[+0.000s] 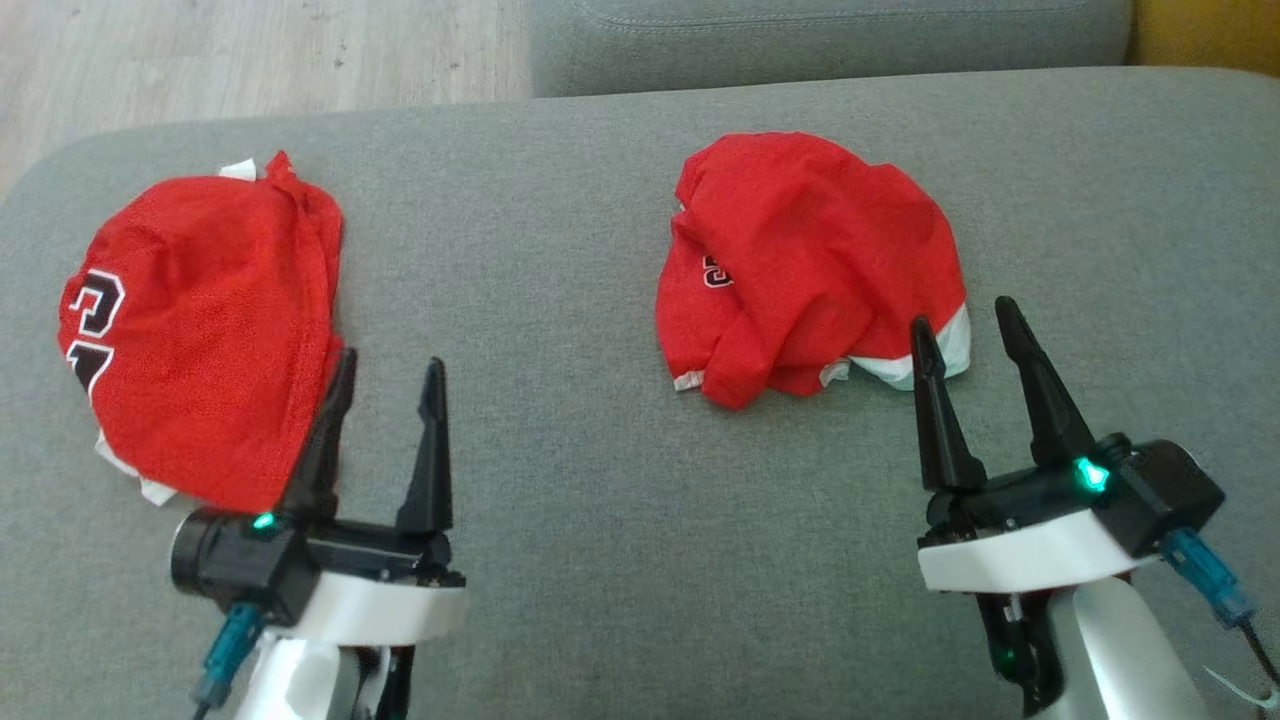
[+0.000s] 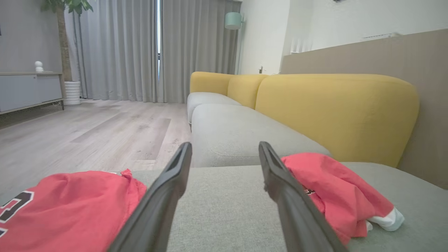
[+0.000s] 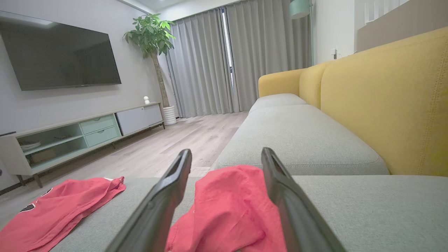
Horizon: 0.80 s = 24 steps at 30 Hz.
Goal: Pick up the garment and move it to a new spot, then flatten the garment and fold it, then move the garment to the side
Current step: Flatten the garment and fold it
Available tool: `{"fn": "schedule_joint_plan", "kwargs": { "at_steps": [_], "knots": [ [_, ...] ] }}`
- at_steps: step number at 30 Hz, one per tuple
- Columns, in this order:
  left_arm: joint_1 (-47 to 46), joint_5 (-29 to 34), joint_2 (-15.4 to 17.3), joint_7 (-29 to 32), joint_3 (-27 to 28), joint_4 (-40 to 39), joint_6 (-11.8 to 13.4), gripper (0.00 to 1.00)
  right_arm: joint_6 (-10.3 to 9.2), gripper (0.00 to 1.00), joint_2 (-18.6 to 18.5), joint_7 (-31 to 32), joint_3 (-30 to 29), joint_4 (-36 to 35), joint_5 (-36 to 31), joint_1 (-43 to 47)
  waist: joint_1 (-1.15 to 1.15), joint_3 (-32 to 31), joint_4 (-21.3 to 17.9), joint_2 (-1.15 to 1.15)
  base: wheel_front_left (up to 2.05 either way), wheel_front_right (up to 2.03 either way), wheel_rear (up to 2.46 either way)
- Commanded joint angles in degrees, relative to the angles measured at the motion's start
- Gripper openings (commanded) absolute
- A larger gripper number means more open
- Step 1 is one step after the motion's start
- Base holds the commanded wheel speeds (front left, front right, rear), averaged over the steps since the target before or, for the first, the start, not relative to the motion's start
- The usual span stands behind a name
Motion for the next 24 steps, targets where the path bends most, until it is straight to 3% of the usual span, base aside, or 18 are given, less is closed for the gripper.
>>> {"fn": "schedule_joint_plan", "kwargs": {
  "at_steps": [1,7,14,19,24],
  "knots": [
    [-1.7,1.4,-0.5,-0.3,2.8,-1.3,-1.1,1.00,-0.04,1.00,-0.2,-0.4,1.6,-1.6,-0.8,-1.0,0.00,0.2,0.3,0.00,0.00,0.00,0.00],
    [-2.6,3.5,-2.9,-0.3,4.6,-0.1,-3.6,1.00,-0.04,1.00,-0.2,-0.4,3.6,1.2,-3.1,-2.6,0.00,1.8,2.7,0.00,0.00,0.00,0.00],
    [-4.0,3.7,-4.6,-0.3,5.0,0.9,-5.4,1.00,-0.04,1.00,-0.2,0.4,7.6,11.8,-11.1,-8.6,0.00,4.5,7.8,0.00,0.00,0.00,0.00],
    [-5.3,2.7,-5.0,-0.3,4.7,0.0,-6.1,1.00,-0.04,1.00,-0.2,5.8,9.7,20.5,-14.0,-14.1,0.00,6.5,11.5,0.00,0.00,0.00,0.00],
    [-5.5,1.4,-5.2,-0.3,4.3,-0.5,-6.5,1.00,-0.04,1.00,-0.2,12.0,6.4,27.9,-20.4,-18.0,0.00,7.6,14.0,0.00,0.00,0.00,0.00]
  ]
}}
